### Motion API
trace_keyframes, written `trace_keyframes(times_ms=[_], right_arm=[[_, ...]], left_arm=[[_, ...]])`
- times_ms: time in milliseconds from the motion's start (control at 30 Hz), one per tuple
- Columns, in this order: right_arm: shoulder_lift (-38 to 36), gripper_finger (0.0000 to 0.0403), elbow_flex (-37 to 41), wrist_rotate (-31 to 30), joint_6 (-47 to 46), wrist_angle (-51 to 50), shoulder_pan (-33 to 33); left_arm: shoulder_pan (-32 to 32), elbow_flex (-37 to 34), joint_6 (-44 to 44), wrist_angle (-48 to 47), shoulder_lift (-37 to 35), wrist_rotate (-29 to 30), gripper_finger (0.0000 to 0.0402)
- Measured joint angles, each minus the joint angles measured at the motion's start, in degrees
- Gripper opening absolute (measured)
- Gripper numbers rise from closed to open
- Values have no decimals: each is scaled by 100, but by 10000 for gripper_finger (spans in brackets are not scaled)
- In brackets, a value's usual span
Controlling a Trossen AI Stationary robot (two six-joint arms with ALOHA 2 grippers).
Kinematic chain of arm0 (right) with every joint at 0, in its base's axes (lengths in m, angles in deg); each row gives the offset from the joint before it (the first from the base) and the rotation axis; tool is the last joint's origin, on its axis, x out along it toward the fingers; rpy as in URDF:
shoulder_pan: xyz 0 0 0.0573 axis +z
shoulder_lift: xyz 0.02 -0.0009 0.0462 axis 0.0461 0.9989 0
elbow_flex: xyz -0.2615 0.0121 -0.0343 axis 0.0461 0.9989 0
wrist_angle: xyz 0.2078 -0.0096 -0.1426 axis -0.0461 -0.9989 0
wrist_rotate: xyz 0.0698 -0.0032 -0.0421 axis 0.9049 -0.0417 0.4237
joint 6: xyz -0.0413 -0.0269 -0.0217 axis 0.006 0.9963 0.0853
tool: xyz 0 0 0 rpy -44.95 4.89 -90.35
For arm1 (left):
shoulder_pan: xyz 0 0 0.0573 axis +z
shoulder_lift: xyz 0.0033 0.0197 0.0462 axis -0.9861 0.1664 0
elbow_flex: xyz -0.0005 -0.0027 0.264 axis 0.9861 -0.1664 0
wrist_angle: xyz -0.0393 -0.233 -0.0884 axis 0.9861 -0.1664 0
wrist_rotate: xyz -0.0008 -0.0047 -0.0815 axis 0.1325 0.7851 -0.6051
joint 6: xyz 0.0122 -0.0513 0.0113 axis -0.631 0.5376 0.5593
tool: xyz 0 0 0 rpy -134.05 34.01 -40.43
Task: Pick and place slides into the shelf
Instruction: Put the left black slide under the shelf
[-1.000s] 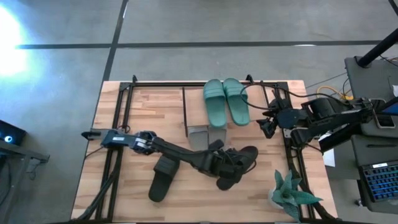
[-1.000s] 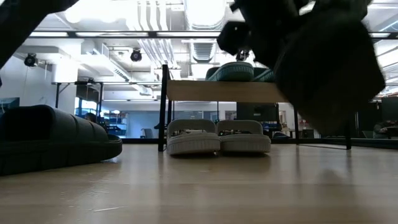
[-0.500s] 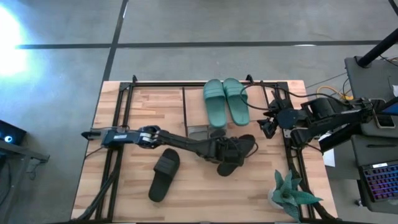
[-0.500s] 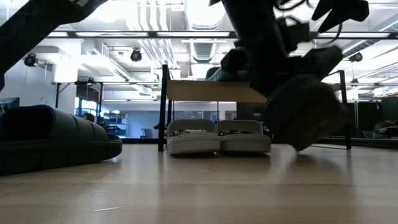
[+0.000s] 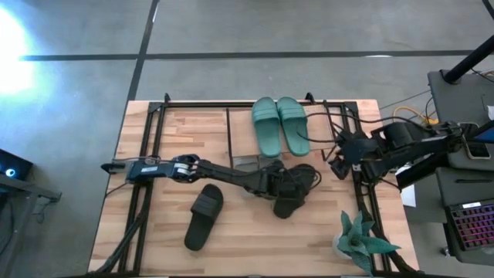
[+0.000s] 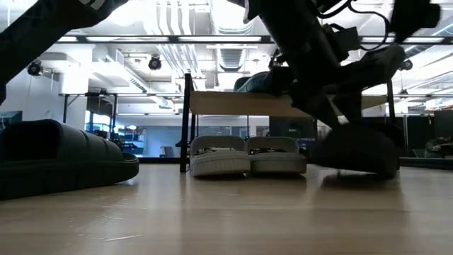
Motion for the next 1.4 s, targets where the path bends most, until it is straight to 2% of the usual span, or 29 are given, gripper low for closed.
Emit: trace_keyframes(times_ms=[133, 300, 400, 533, 633, 733, 800, 833, 933, 1067, 1167, 1300, 1400], right_arm=[[85, 226, 34, 297, -113, -350, 13], [248, 226, 48, 502, -85, -334, 25], [358, 225, 51, 915, -8, -345, 138], [490, 204, 168, 1212, 88, -425, 530], [454, 157, 337, 1276, 128, -90, 945], [278, 79, 543, 1227, -71, 422, 1416], [182, 30, 673, 970, -363, 561, 1667], [109, 22, 750, 861, -585, 599, 1779], [64, 16, 1079, 449, -1294, 775, 2212], [0, 9, 1602, -527, -1761, 1326, 2833], [111, 9, 2082, -986, -1608, 1764, 3057], [261, 9, 2607, -877, -1183, 2415, 3067], [372, 9, 2895, -819, -811, 3036, 3067]], left_arm=[[-80, 0, -1, 126, -133, -486, 167], [-208, 9, -47, -78, -408, -367, 168], [-340, -4, -356, -552, -680, -273, 168], [-745, -112, -445, -1193, -1197, 682, 168], [-1067, -306, -400, -1647, -1561, 1596, 167], [-1374, -526, 302, -2449, -1919, 2503, 156], [-1563, -767, 1206, -3291, -2213, 2860, 144], [-1622, -892, 1715, -3634, -2348, 2958, 138], [-1798, -1417, 3305, -4739, -2795, 3110, 118], [-2036, -2278, 4875, -5319, -3440, 3229, 97], [-2156, -2955, 5250, -5173, -3926, 3243, 87], [-2230, -3616, 5684, -5175, -4353, 3237, 82], [-2255, -3972, 5691, -5173, -4634, 3217, 81]])
